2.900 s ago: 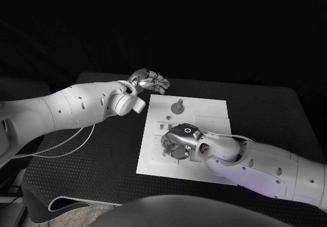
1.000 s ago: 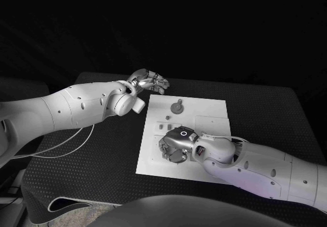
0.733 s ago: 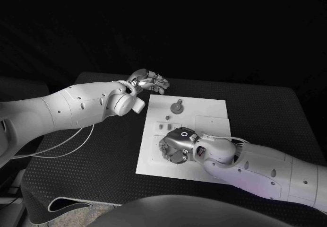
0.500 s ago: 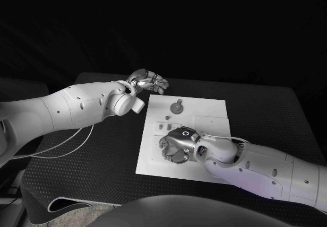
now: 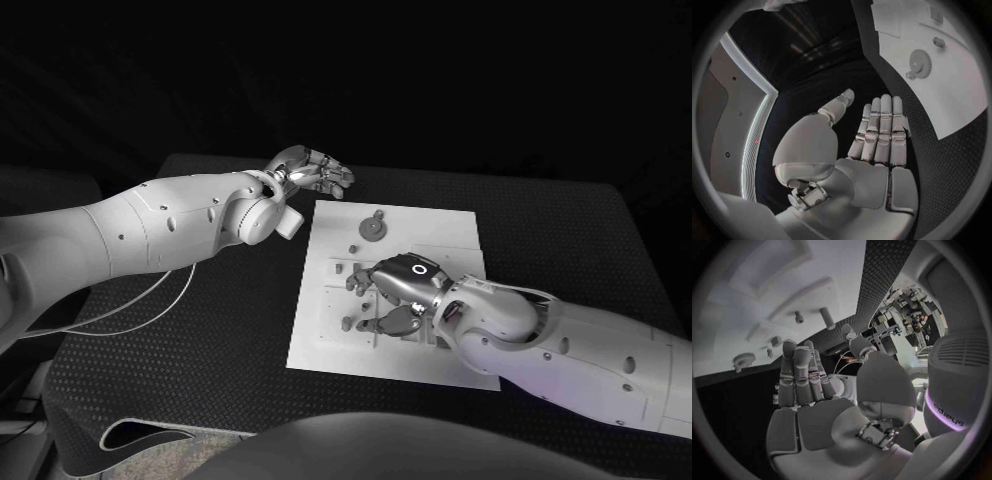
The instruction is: Assemble the parts on the task board
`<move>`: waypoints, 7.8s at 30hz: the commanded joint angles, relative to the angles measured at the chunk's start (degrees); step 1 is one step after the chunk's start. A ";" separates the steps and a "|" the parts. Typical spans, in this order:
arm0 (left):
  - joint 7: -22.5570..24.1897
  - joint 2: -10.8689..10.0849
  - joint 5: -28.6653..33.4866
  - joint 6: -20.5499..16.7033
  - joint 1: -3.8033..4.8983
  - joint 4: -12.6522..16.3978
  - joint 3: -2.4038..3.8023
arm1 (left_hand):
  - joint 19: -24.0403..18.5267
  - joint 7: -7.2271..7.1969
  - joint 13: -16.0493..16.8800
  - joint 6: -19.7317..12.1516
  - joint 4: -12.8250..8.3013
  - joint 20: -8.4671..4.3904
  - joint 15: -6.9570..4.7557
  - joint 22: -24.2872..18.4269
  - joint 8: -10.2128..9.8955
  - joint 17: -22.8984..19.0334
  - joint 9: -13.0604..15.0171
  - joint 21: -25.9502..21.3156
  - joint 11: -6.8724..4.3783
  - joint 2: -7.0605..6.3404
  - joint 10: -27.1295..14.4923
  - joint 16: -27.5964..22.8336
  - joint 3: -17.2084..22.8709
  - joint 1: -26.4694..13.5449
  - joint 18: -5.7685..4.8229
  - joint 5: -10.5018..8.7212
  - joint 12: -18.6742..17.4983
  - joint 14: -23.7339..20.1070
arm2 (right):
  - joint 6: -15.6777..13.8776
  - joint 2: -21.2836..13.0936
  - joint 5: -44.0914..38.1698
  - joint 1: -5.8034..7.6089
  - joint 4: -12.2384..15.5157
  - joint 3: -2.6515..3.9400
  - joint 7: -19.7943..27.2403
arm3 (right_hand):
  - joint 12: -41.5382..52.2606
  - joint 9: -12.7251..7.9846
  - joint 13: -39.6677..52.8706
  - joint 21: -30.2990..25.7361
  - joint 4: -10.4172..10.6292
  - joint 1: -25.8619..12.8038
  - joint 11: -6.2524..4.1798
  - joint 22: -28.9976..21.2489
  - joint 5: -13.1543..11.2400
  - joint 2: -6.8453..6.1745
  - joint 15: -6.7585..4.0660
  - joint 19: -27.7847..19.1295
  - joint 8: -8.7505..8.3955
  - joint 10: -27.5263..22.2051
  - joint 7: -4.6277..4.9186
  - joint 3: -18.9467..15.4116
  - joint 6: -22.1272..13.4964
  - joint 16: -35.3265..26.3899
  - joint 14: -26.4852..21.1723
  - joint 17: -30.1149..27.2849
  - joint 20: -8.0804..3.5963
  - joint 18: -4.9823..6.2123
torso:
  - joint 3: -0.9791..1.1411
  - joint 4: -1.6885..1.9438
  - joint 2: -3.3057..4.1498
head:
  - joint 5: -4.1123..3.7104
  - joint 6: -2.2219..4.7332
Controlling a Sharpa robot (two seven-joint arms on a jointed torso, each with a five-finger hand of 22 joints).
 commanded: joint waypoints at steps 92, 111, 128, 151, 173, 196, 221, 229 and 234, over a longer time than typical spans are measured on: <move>0.67 0.04 0.94 1.48 0.06 -0.85 0.02 | -0.12 -0.04 -0.06 -0.73 0.25 0.28 -0.02 -0.49 0.16 1.46 -0.34 0.12 -0.06 0.24 0.14 -1.09 -0.79 -0.65 -0.13 0.00 0.01 0.69 | 20.15 -15.97 47.43 5.14 6.03 -1.12 -27.13 | 61.14 8.08 47.93 10.11 -1.94 -10.48 -9.34 1.11 0.25 18.62 -8.61 4.88 5.17 1.85 -4.44 5.22 17.63 20.23 6.03 14.45 -4.60 0.74 | -0.46 -0.60 -0.65 | -3.30 0.00; 0.34 0.32 0.95 1.80 0.07 -0.46 0.02 | -0.16 -0.05 -0.07 -0.72 0.24 0.30 0.00 -0.53 0.19 1.58 -0.36 0.11 -0.06 0.17 0.16 -1.22 -0.81 -0.67 -0.15 0.00 0.01 0.65 | 20.29 -10.25 51.23 5.42 3.70 -1.47 -29.53 | 61.01 7.97 47.63 10.17 -1.57 -12.23 -9.41 1.09 0.24 18.25 -8.69 4.79 4.93 1.83 -4.52 5.31 18.08 20.10 5.93 14.25 -4.47 0.74 | -0.39 -0.51 -0.58 | -2.94 0.00; 0.47 0.22 0.95 1.74 0.07 -0.43 0.02 | -0.20 -0.08 -0.05 -0.62 0.27 0.31 0.02 -0.58 0.27 1.74 -0.36 0.11 -0.10 0.24 0.25 -1.36 -0.80 -0.68 -0.16 -0.01 0.05 0.65 | 19.92 -7.82 44.49 5.05 1.30 -2.13 -29.33 | 61.06 7.91 47.58 10.17 -1.77 -12.30 -9.46 1.10 0.25 18.37 -8.74 4.61 4.77 1.76 -4.56 5.84 18.16 20.04 5.58 13.76 -4.51 0.74 | -0.41 -0.56 -0.62 | -2.48 0.00; 0.48 0.17 0.95 1.75 0.07 -0.41 0.02 | -0.24 -0.13 -0.06 -0.53 0.28 0.32 0.03 -0.63 0.34 1.94 -0.38 0.12 -0.11 0.28 0.27 -1.52 -0.80 -0.71 -0.16 -0.01 0.04 0.65 | 20.06 -6.79 46.35 4.40 1.10 -2.40 -29.59 | 61.07 7.89 47.55 10.21 -1.83 -12.29 -9.46 1.11 0.25 18.62 -8.76 4.59 4.70 1.73 -4.56 6.05 18.18 20.03 5.56 13.76 -4.51 0.74 | -0.41 -0.56 -0.61 | -2.18 0.00; 0.43 0.12 0.95 1.70 0.07 -0.39 0.02 | -0.26 -0.11 -0.08 -0.59 0.35 0.33 0.05 -0.66 0.32 2.10 -0.42 0.12 -0.09 0.28 0.23 -1.66 -0.84 -0.81 -0.17 -0.01 0.00 0.64 | 18.85 -6.29 46.66 4.05 0.64 -2.44 -29.70 | 60.49 7.59 46.91 9.93 1.66 -16.82 -9.04 0.94 0.24 11.01 -8.48 4.34 3.53 0.71 -4.11 5.33 17.13 19.56 3.79 11.37 -4.38 0.74 | -0.40 -0.61 -0.63 | -2.03 0.00; 0.45 0.10 0.95 1.72 0.07 -0.43 0.02 | -0.28 -0.10 -0.10 -0.63 0.40 0.34 0.06 -0.70 0.33 2.26 -0.46 0.13 -0.08 0.26 0.21 -1.79 -0.87 -0.91 -0.17 -0.01 -0.01 0.65 | 19.34 -6.44 46.14 4.05 0.69 -2.47 -29.54 | 60.40 7.79 46.37 9.55 5.94 -18.93 -8.74 0.93 0.24 4.60 -8.24 4.08 2.88 -0.20 -3.79 6.82 16.32 19.17 2.19 9.50 -4.47 0.74 | -0.40 -0.59 -0.63 | -2.08 0.00; 0.48 0.13 0.95 1.69 0.07 -0.53 0.02 | -0.30 -0.12 -0.10 -0.59 0.36 0.33 0.05 -0.74 0.37 2.43 -0.48 0.14 -0.10 0.29 0.26 -1.92 -0.84 -0.84 -0.16 -0.01 0.00 0.68 | 17.98 -7.44 42.23 4.05 1.38 -2.51 -28.33 | 60.94 8.33 46.16 9.86 2.04 -15.97 -8.72 1.07 0.23 7.79 -8.16 3.87 2.96 -0.29 -3.79 6.21 16.45 19.37 2.39 9.95 -4.35 0.74 | -0.40 -0.60 -0.64 | -2.01 0.00; 0.50 -0.07 0.95 1.66 0.07 -0.67 0.02 | -0.29 -0.12 -0.10 -0.58 0.38 0.34 0.05 -0.75 0.38 2.48 -0.49 0.14 -0.10 0.29 0.27 -1.95 -0.85 -0.86 -0.17 -0.01 0.00 0.69 | 18.16 -11.53 42.18 5.35 4.34 -2.41 -25.38 | 61.00 8.36 45.98 9.80 1.99 -16.41 -8.71 0.95 0.24 6.08 -8.18 4.02 2.80 -0.17 -3.77 5.90 16.31 19.30 2.47 9.79 -4.34 0.74 | -0.38 -0.66 -0.65 | -2.11 0.00; 0.49 -0.13 0.95 1.71 0.07 -0.61 0.02 | -0.29 -0.12 -0.09 -0.57 0.38 0.34 0.05 -0.75 0.39 2.51 -0.49 0.15 -0.10 0.29 0.28 -1.97 -0.85 -0.87 -0.16 -0.02 0.01 0.69 | 18.03 -14.97 41.79 6.51 6.14 -2.32 -24.53 | 61.12 8.21 45.89 9.73 2.12 -15.97 -8.50 0.88 0.24 5.32 -8.05 4.22 2.20 -0.10 -3.50 6.37 15.27 19.25 2.60 9.75 -4.44 0.74 | -0.40 -0.68 -0.67 | -2.36 0.00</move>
